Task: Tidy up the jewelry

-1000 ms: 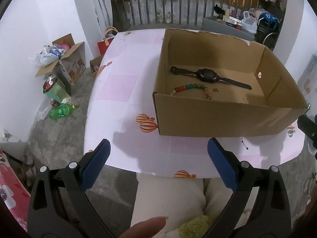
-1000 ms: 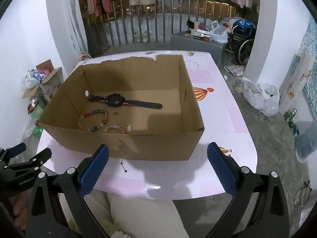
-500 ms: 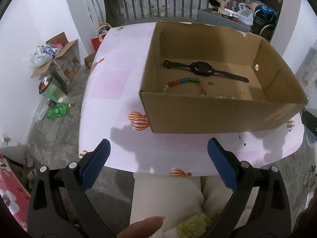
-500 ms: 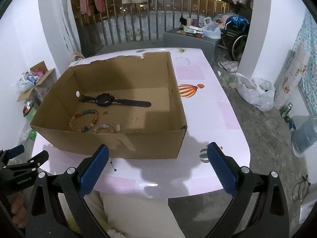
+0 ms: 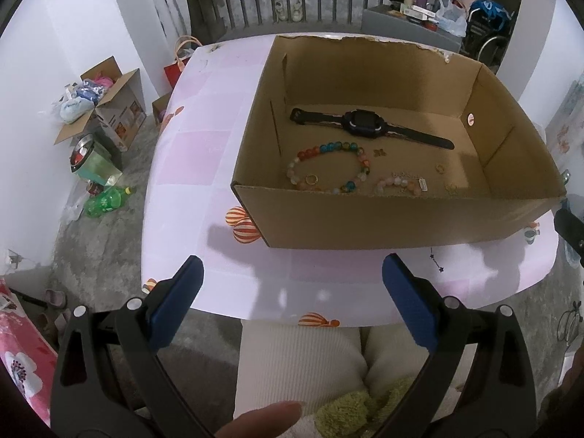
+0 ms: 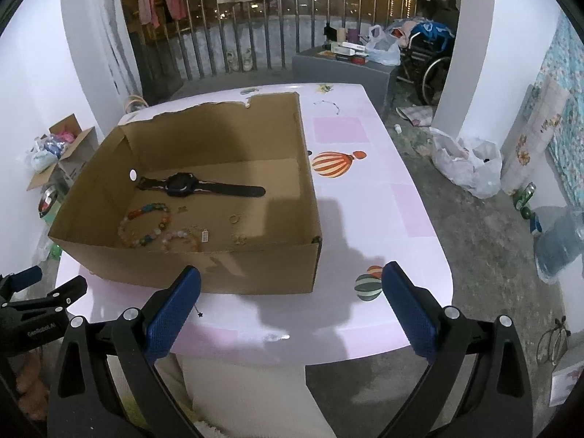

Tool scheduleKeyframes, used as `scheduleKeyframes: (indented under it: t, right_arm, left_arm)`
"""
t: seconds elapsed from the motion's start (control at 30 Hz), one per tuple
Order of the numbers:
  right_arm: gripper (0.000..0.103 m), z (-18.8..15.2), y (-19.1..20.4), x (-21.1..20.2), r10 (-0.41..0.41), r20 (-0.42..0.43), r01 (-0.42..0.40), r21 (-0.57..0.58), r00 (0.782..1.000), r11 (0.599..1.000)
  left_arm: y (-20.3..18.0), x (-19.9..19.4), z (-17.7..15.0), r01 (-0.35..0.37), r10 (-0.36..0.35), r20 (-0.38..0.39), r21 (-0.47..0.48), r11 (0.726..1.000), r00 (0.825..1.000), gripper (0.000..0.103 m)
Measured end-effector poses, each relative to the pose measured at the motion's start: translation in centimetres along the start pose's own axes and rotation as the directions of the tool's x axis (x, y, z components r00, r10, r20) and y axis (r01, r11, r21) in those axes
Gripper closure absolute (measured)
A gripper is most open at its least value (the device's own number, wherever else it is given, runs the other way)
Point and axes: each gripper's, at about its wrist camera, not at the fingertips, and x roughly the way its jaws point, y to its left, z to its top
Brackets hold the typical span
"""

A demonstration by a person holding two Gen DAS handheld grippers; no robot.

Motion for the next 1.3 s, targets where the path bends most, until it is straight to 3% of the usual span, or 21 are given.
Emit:
scheduleKeyframes:
  t: [0.83, 1.3]
  right_arm:
    - [0.007, 0.1, 0.6, 0.4, -0.004, -0.038, 0.003, -0.030, 0.999, 1.000]
    - [0.007, 0.4, -0.7, 1.0, -0.028, -0.045, 0.027, -0.010, 0.999, 1.000]
  left_arm:
    - [0.4, 0.0, 0.4, 0.000, 0.000, -0.004, -0.011, 1.000, 1.000, 0.008]
    - [2.0, 1.0, 0.3, -0.055, 0.055, -0.035, 0.006, 0.998, 0.998, 0.008]
